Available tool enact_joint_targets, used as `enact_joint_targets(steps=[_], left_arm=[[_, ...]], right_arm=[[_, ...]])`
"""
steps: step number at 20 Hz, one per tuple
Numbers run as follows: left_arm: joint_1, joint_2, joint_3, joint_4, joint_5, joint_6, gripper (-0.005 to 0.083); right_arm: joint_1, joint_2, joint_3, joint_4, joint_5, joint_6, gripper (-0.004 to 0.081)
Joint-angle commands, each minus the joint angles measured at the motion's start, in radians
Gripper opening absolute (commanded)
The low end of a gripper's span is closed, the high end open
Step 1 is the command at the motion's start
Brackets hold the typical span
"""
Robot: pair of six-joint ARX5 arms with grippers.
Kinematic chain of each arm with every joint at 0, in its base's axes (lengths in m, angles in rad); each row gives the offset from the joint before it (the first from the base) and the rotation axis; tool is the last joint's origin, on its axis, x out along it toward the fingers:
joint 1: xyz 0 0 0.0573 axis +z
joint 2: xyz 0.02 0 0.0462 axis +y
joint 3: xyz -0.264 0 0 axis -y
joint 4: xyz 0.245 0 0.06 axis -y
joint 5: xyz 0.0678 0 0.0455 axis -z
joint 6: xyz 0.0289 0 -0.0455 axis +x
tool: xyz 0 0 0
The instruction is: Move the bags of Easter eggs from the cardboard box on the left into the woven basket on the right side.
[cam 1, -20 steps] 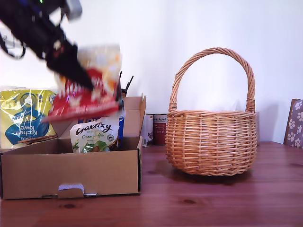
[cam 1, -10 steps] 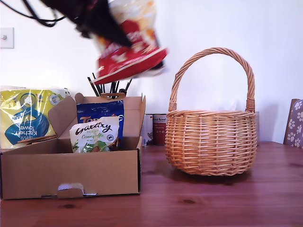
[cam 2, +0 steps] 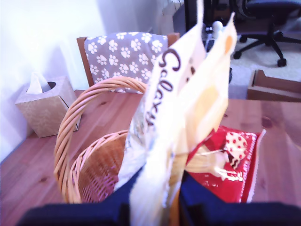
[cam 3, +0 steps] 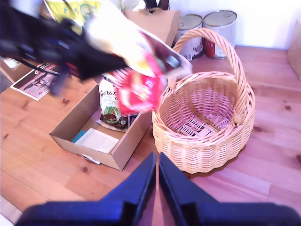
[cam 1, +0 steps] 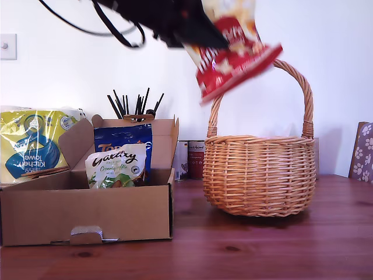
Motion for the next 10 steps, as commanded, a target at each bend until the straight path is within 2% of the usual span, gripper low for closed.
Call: enact_joint_targets(steps=[1, 10], left_arm=[[-0.011, 0.034, 0.008, 0.086, -0.02, -0.01, -0.0014], [-0.034, 0.2, 0.01, 0.333, -0.119, -0.032, -0.0014]], right_arm=[[0.004, 0.002, 0.011, 0.009, -0.006, 0.003, -0.0012], [0.004, 0.002, 0.011, 0.011, -0.007, 0.003, -0.0012]])
